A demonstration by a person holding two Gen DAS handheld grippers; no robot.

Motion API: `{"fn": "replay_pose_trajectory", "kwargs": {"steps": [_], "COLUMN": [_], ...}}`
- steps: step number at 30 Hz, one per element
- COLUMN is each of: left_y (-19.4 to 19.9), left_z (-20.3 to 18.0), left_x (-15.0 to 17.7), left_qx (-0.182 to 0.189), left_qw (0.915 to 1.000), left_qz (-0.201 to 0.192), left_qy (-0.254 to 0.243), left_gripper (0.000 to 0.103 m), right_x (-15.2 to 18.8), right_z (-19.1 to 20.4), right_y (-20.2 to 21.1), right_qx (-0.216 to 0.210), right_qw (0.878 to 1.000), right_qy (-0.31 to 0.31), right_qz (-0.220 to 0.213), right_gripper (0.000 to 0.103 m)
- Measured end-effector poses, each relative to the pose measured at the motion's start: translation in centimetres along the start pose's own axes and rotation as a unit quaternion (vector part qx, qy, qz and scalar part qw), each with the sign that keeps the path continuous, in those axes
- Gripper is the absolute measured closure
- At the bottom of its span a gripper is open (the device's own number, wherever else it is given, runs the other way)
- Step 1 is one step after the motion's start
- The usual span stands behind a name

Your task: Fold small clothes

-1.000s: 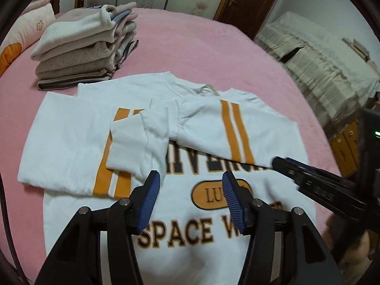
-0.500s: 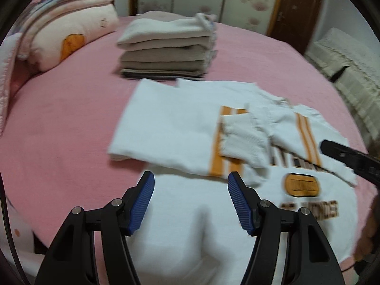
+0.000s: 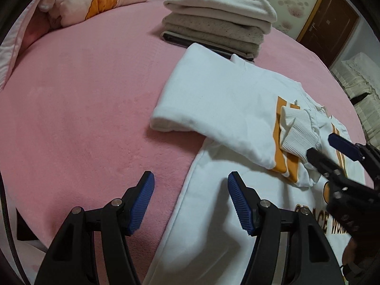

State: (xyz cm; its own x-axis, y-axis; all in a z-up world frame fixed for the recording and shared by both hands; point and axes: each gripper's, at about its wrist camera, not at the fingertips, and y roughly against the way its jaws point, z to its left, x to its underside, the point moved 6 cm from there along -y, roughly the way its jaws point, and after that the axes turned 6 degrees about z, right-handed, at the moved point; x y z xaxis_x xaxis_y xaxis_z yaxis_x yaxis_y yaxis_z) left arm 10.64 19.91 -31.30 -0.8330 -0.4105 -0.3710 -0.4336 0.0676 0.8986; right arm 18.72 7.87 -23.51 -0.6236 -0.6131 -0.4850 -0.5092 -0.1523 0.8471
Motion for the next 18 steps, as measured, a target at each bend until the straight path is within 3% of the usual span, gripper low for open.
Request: {"fn": "replay_pose_trajectory", "kwargs": {"steps": [5,8,9,10,12,18], "left_y": [-0.2,-0.4,-0.4,-0.5,-0.6,-0.9], "left_z": [0.3,0.3,0.3,0.2,0.1,-0.6], "left_x": [0.0,-0.3,-0.3,-0.5,-0.6,-1.4], "left_qx": [0.011,0.015,0.016,0.017,0.017,0.031], "left_qw": [0.9999,0.9998,0.9998,0.9997,0.9997,0.9991], "left_qz": [-0.004,-0.005,-0.005,-0.005,-0.006,-0.01], "left_qy": [0.008,0.012,0.014,0.015,0.016,0.028], "left_gripper": [0.04,0.039,0.039,0.039,0.039,0.037], "right_x": [0.8,0.9,0.8,0.7,0.3,-2.4], "right_z": [1.2,1.1,1.0,0.4,-0.6,-6.5], "right_y": [-3.1,-3.8,-3.9,-3.8,-3.5,1.9], "right_qx": [0.063,0.071,0.068,0.059,0.037,-0.004], "right_qw": [0.996,0.995,0.996,0.997,0.998,0.993], "right_qy": [0.058,0.058,0.05,0.031,0.0,-0.112], "right_qz": [0.039,0.04,0.04,0.042,0.046,-0.038], "right_gripper": [0.05,0.05,0.055,0.066,0.075,0.076]}}
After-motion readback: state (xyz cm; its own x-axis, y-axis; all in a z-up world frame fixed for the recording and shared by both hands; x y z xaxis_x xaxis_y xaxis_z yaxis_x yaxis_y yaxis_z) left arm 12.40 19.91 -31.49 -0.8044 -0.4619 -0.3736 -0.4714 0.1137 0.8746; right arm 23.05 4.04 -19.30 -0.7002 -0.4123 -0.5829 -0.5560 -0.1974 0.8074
